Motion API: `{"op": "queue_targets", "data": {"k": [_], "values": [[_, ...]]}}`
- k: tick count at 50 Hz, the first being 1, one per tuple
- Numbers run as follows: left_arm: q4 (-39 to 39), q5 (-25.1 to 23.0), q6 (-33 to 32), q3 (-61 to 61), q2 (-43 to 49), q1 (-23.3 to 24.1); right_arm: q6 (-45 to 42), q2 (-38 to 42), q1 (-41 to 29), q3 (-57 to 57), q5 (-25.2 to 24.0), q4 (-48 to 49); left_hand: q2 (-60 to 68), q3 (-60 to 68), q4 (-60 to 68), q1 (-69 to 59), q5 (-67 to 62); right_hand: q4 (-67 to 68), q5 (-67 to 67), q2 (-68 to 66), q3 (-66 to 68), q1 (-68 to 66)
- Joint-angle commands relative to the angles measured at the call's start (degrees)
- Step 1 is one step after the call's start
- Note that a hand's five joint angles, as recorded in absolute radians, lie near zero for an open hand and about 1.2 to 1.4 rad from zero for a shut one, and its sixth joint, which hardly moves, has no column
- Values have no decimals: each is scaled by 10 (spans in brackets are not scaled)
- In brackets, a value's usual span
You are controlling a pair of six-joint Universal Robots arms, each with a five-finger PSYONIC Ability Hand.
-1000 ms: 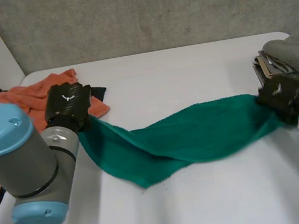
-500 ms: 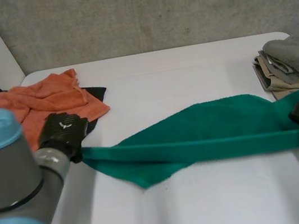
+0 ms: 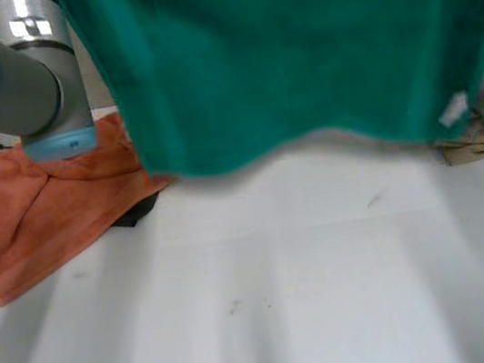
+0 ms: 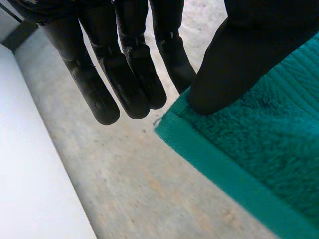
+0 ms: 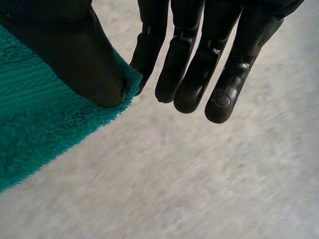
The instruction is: Fold the laundry.
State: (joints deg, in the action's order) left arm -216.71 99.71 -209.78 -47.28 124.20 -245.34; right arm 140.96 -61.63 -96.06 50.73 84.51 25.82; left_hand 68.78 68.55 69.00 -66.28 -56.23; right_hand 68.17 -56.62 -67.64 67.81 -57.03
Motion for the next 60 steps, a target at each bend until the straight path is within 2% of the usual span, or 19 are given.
{"op": "queue_targets", "data": {"k": [1,7,12,19,25,28,32,33,36,37,40,42,46,49,54,57,60], "values": [[-9,-7,5,-167,-76,-5,9,-33,-4,74,-17,-18,112,114,110,-137,-138,118,-134,-124,122,-230],[-7,-8,14,-333,-116,-8,9,-39,1,206,-80,-29,112,114,110,-137,-138,118,-134,-124,122,-230],[-8,-13,18,-475,-128,-8,5,-39,14,328,-126,-83,112,114,110,-137,-138,118,-134,-124,122,-230],[1,-29,15,-564,-128,-3,-7,-15,34,391,-143,-160,112,114,110,-137,-138,118,-134,-124,122,-230],[37,-26,11,-575,-137,-7,-28,-15,47,387,-140,-233,112,114,110,-137,-138,118,-134,-124,122,-230],[102,-26,10,-574,-168,-8,-48,-20,57,387,-140,-296,112,114,110,-137,-138,118,-134,-124,122,-230],[234,-26,-11,-576,-213,-5,-106,-62,63,394,-135,-434,112,114,110,-137,-138,118,-134,-124,122,-230],[295,-27,-25,-579,-231,-5,-144,-83,75,400,-135,-503,112,114,110,-137,-138,118,-134,-124,122,-230],[386,-28,-44,-589,-258,-6,-207,-114,121,423,-132,-595,112,114,110,-137,-138,118,-134,-124,122,-230],[437,-29,-55,-597,-272,-7,-252,-135,152,440,-132,-640,112,114,110,-137,-138,118,-134,-124,122,-230],[509,-29,-83,-614,-291,-4,-312,-169,203,458,-138,-669,112,114,110,-137,-138,118,-134,-124,122,-230],[523,-29,-99,-619,-300,-4,-313,-172,214,461,-138,-662,112,114,110,-137,-138,118,-134,-124,122,-230],[496,-29,-109,-607,-302,-9,-293,-172,214,459,-141,-629,112,114,110,-137,-138,118,-134,-124,122,-230],[431,-28,-107,-587,-291,-10,-247,-164,201,454,-157,-567,112,114,110,-137,-138,118,-134,-124,122,-230],[283,-25,-107,-528,-207,1,-171,-86,125,415,-156,-423,112,114,110,-137,-138,118,-134,-124,122,-230],[191,-22,-108,-464,-119,7,-139,-30,84,369,-130,-336,112,114,110,-137,-138,118,-134,-124,122,-230],[136,-10,-114,-396,-43,12,-128,17,65,328,-105,-271,112,114,110,-137,-138,118,-134,-124,122,-230]]}}
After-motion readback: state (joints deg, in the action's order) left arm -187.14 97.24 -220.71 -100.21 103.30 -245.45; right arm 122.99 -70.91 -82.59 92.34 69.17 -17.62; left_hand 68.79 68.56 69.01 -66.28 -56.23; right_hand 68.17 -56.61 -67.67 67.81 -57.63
